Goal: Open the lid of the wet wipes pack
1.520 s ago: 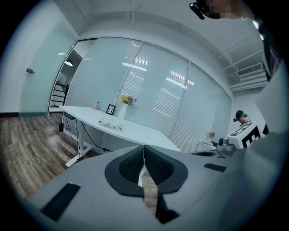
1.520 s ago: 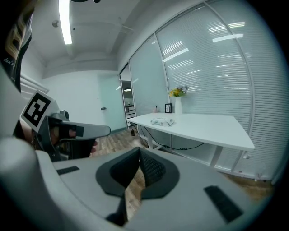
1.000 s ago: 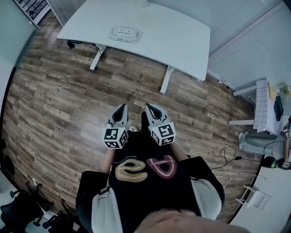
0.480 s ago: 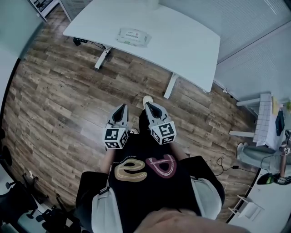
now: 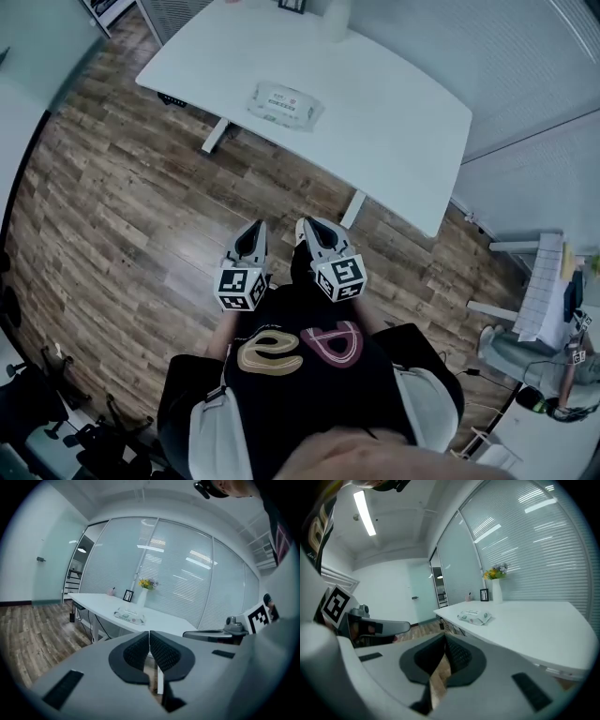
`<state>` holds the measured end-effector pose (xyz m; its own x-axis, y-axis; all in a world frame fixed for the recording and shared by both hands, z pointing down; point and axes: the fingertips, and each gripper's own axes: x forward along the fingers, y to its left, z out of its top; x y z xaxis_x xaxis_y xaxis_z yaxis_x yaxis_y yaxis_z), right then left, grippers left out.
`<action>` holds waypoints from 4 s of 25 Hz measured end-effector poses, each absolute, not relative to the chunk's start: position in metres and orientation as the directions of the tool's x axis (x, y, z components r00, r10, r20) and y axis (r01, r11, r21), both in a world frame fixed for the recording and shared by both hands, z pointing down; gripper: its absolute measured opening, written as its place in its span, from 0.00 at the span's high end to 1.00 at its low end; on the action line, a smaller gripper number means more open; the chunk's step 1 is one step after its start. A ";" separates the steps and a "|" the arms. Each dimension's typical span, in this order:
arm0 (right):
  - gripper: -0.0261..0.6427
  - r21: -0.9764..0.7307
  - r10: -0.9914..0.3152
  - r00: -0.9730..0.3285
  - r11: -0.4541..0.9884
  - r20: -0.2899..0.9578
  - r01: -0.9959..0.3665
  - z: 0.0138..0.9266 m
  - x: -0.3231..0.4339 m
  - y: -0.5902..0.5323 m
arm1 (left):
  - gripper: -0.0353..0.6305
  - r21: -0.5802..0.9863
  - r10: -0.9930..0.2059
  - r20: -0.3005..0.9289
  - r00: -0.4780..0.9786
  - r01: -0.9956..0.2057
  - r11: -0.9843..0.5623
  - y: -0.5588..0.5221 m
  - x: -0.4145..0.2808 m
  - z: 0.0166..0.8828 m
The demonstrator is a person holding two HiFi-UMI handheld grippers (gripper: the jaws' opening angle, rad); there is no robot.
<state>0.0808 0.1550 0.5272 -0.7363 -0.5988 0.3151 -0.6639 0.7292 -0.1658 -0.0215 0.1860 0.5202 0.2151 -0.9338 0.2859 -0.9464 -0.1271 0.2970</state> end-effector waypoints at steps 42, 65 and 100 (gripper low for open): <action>0.94 -0.182 -0.408 -0.862 0.863 0.300 -0.472 0.523 0.094 -0.086 | 0.92 0.262 -0.944 0.328 0.016 -0.962 0.075 -0.040 -0.002 0.522; 0.94 -0.125 -0.441 -0.833 0.855 0.334 -0.503 0.520 0.046 -0.130 | 0.92 0.229 -0.947 0.319 0.022 -0.972 0.055 -0.099 -0.072 0.515; 0.60 0.203 -0.348 -0.658 0.936 0.668 -0.289 0.559 -0.064 -0.179 | 0.92 0.212 -0.803 0.514 0.302 -0.952 -0.222 -0.198 -0.129 0.578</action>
<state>-0.0644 -0.1791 0.5592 -0.6575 -0.3479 0.6683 -0.2890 0.9356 0.2028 -0.1286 -0.1985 0.5783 0.3023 -0.8029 0.5138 -0.9516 -0.2223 0.2124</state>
